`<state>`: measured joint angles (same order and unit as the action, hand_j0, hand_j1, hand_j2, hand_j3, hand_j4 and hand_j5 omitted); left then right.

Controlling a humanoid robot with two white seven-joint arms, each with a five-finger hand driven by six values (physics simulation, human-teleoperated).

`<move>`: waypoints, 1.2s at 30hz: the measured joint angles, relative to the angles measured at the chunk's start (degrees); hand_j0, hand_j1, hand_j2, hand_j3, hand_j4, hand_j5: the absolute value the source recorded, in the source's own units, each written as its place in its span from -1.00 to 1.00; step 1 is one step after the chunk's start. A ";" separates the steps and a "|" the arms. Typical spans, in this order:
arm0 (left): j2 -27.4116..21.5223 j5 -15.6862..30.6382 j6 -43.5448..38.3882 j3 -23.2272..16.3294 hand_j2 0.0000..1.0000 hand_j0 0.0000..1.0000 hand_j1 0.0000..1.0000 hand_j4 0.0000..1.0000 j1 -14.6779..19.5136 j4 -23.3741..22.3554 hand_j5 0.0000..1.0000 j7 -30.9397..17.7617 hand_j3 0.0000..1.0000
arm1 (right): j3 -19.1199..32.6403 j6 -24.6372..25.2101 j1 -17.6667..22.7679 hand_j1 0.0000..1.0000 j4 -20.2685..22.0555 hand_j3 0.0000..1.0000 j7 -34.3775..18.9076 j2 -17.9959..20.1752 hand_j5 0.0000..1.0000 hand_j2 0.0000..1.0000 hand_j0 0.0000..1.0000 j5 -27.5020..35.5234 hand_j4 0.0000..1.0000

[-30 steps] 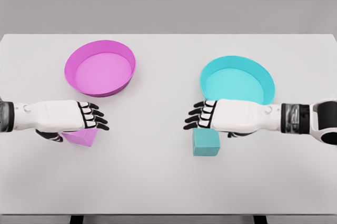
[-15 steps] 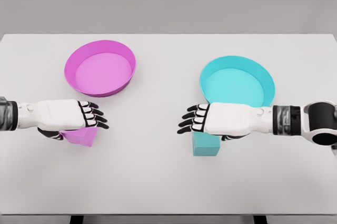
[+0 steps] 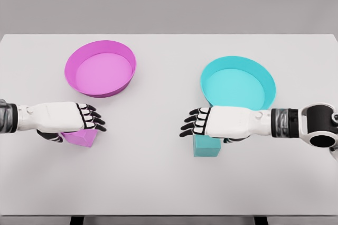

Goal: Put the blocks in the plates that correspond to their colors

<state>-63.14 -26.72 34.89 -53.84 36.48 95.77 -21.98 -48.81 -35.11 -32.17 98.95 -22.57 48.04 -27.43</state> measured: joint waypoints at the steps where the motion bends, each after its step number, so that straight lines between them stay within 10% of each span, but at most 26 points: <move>1: 0.00 0.33 -0.13 0.07 0.71 0.71 0.71 0.71 -0.18 -0.07 0.71 0.16 0.71 | -0.02 0.00 -0.09 1.00 0.00 1.00 -0.01 -0.10 1.00 1.00 1.00 -0.02 1.00; 10: -0.05 0.32 -0.10 0.10 0.27 0.27 0.27 0.27 -0.18 -0.24 0.27 0.27 0.27 | -0.96 0.00 0.09 1.00 0.10 1.00 -0.79 -0.32 1.00 1.00 1.00 -0.48 1.00; 36: -0.29 3.29 0.25 0.94 0.20 0.20 0.20 0.20 8.96 -4.63 0.20 -0.32 0.20 | -0.60 0.11 -0.97 0.45 0.36 0.45 -3.76 -0.46 0.45 0.45 0.45 -0.16 0.45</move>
<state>-63.43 -23.44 35.15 -52.90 45.43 91.14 -22.30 -49.41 -35.00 -33.13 99.32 -26.33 47.58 -27.59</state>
